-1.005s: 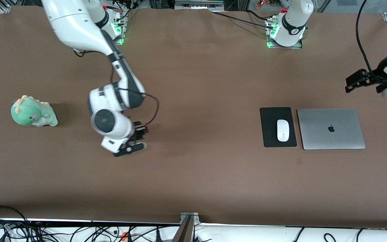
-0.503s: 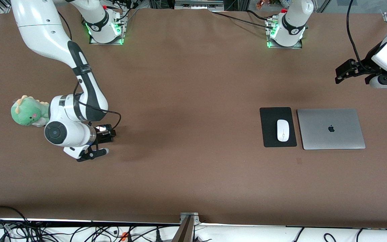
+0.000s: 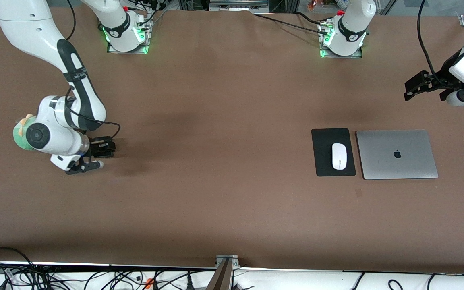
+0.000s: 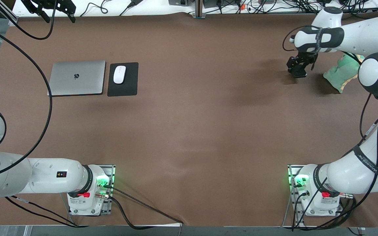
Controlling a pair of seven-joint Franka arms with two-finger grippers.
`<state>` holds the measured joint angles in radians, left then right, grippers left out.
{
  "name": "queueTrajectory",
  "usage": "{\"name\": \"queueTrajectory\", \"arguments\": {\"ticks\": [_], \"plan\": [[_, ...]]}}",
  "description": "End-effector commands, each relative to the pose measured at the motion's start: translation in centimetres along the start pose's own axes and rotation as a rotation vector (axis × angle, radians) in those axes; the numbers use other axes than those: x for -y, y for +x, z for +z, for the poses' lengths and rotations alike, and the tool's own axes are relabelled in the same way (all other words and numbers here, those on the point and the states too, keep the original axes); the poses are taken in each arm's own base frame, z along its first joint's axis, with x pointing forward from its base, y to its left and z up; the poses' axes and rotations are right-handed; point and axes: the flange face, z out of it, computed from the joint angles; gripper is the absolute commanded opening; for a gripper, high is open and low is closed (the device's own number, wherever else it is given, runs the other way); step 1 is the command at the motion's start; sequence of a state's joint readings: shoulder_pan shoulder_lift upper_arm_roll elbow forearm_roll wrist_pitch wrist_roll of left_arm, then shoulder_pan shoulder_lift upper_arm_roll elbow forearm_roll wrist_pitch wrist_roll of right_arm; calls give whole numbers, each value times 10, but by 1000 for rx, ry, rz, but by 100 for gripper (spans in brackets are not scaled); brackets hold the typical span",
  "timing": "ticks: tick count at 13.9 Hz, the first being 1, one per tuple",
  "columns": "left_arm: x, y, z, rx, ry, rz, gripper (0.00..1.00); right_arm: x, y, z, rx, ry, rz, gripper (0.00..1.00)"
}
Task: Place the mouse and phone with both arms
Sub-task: 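Carry the black phone with the right gripper toward the green plush toy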
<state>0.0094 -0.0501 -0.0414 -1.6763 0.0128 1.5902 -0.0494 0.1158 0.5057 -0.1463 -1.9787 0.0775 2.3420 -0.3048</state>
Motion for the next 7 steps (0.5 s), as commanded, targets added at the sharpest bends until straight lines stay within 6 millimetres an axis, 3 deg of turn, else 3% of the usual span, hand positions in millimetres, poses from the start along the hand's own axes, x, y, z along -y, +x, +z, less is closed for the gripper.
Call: {"name": "queueTrajectory", "arguments": {"ticks": [1, 3, 7], "plan": [[1, -2, -7, -12, -21, 6, 100, -21, -22, -6, -48, -4, 6, 27], [2, -2, -7, -10, -21, 3, 100, -33, -29, 2, -97, 0, 65, 27], [3, -2, -7, -11, -19, 2, 100, -36, -46, 23, -184, 6, 138, 27]]}}
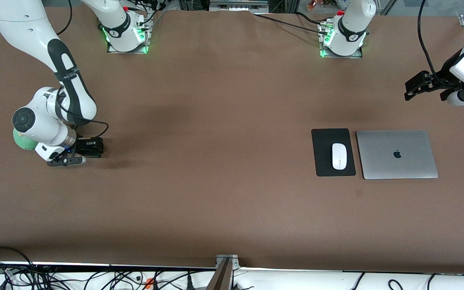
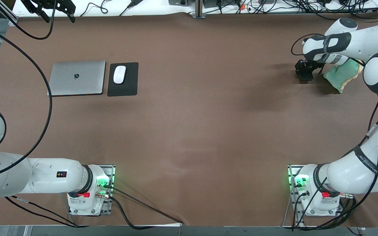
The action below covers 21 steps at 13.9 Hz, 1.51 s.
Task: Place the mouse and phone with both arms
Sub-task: 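Lower the phone beside the plush toy and open the right gripper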
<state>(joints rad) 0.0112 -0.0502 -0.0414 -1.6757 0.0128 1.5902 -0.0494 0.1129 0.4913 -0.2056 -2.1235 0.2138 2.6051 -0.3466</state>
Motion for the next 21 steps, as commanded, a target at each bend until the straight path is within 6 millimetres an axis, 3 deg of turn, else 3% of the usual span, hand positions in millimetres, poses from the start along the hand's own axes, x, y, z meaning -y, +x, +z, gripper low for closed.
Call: {"name": "queueTrajectory", "arguments": {"ticks": [1, 3, 4, 5, 8, 12, 14, 17, 21], "plan": [[2, -2, -7, -10, -19, 0, 100, -1, -14, -4, -35, 8, 2, 27], [2, -2, -7, -10, -19, -1, 100, -1, -17, -2, -28, 10, -17, 29], [3, -2, -7, -10, -19, -3, 100, -1, -17, -3, -27, 11, -26, 60], [3, -2, -7, -10, -19, -3, 100, 0, -16, -3, -28, 11, -28, 100], [2, -2, -7, -10, -19, -1, 100, 5, -7, -14, -18, 29, -37, 100], [1, -2, -7, -10, -19, -1, 100, 18, 36, -80, 98, 132, -17, 100], [1, -2, -7, -10, -19, 0, 100, 25, 46, -120, 114, 156, 11, 100], [-1, -2, -6, -8, -19, 7, 100, 32, 40, -191, 89, 174, 30, 100], [-5, 1, -10, -18, -18, 6, 100, 30, 12, -279, 90, 146, 46, 100]]}}
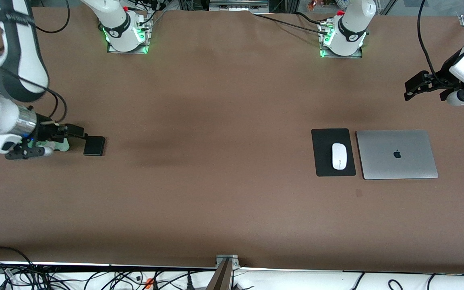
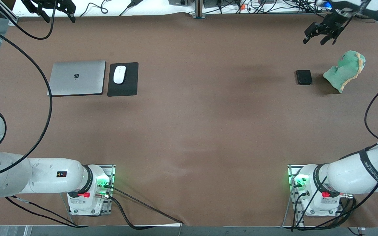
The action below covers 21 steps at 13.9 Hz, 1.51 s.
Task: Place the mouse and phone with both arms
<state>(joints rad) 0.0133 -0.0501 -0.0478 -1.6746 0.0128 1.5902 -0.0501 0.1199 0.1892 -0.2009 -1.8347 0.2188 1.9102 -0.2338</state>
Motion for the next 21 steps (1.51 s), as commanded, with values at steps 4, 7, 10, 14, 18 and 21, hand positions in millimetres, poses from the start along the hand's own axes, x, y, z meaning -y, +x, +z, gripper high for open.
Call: {"name": "queueTrajectory", "arguments": {"ticks": [4, 7, 10, 14, 18, 21], "plan": [[0, 6, -8, -17, -19, 1, 100, 7, -44, -106, 67, -125, 83, 100], [-1, 8, -9, -12, -19, 1, 100, 10, -53, -142, 91, -154, 82, 100], [-4, 7, -8, -9, -19, 8, 100, 14, -66, -169, 84, -171, 80, 100], [-1, 8, -7, -6, -19, 6, 100, 19, -64, -192, 31, -196, 69, 100], [2, 9, -5, -3, -19, 5, 100, 23, -63, -205, 6, -195, 66, 100], [3, 9, -6, -4, -19, 5, 100, 24, -62, -201, 16, -192, 70, 100]]}}
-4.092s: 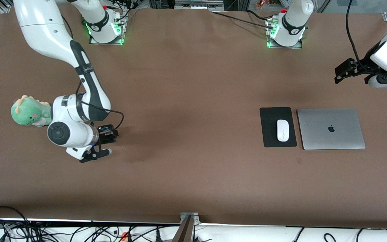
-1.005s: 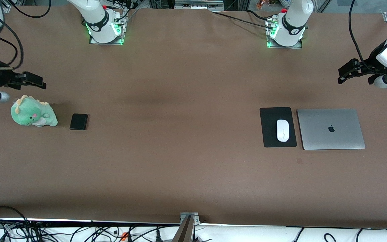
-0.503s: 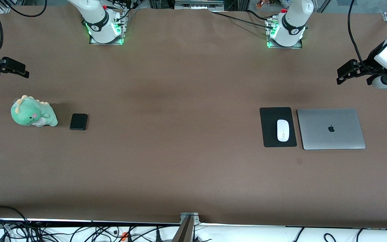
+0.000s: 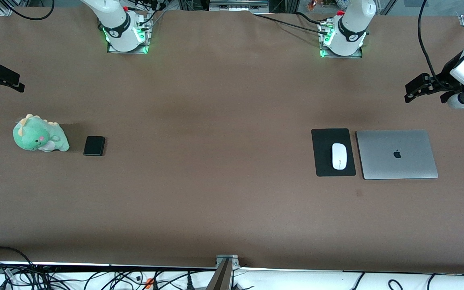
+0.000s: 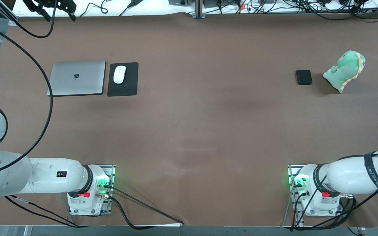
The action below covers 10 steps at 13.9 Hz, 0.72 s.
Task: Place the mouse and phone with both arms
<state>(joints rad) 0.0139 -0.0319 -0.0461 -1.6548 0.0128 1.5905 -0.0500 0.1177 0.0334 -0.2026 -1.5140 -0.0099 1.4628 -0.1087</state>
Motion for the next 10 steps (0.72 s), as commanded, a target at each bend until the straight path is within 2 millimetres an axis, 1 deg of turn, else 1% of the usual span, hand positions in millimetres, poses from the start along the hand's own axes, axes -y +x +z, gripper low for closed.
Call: {"name": "queueTrajectory", "arguments": {"ticks": [1, 10], "plan": [[1, 3, -6, -1, -18, 7, 100, 3, 0, -1, 14, -7, 13, 100], [1, 3, -5, 7, -18, 7, 100, 6, 0, -4, 4, 1, 4, 100]]}}
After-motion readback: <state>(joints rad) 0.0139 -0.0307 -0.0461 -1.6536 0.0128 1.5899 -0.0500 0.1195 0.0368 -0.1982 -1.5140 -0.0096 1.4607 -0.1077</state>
